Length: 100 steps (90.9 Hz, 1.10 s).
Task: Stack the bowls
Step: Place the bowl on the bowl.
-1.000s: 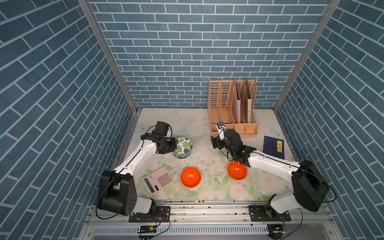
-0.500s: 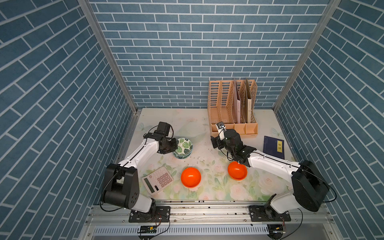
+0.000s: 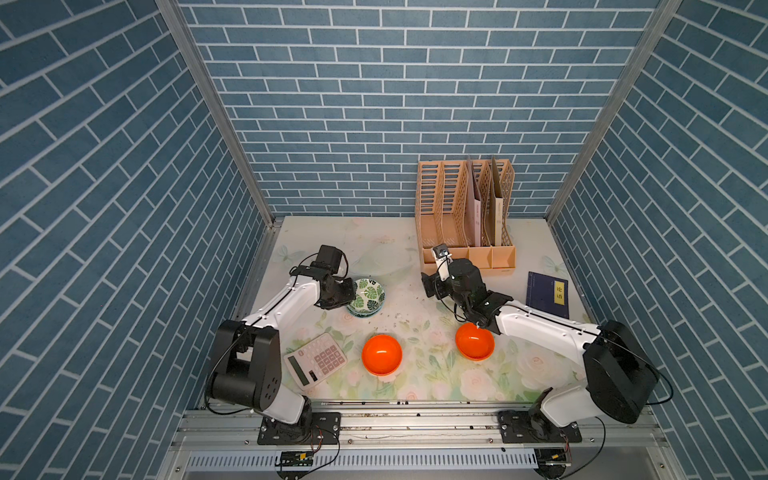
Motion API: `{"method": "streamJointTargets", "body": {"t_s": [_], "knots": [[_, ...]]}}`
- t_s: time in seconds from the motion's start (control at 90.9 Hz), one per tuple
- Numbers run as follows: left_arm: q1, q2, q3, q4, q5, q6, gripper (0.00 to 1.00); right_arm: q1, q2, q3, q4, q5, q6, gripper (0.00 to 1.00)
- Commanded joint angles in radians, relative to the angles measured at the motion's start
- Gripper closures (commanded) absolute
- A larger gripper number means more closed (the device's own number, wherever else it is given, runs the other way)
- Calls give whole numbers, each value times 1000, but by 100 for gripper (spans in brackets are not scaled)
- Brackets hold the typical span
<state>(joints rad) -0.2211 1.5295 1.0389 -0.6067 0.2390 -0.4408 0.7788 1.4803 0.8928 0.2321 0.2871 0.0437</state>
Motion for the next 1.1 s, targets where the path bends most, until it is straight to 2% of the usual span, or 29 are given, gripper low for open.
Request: {"method": "streamJointTargets", "body": {"t_s": [0.0, 0.495, 0.693, 0.979, 1.089], "knots": [[3, 15, -2, 20, 1, -4, 100, -1, -29, -13, 11, -6, -9, 4], [3, 44, -1, 27, -7, -8, 100, -1, -41, -21, 10, -11, -8, 4], [5, 47, 2, 18, -22, -5, 86, -1, -50, -22, 12, -11, -8, 4], [5, 49, 6, 5, -32, 0, 81, 0, -64, -25, 12, -14, -8, 4], [5, 42, 11, -3, -45, 3, 72, -1, -64, -25, 12, -16, -8, 4]]}}
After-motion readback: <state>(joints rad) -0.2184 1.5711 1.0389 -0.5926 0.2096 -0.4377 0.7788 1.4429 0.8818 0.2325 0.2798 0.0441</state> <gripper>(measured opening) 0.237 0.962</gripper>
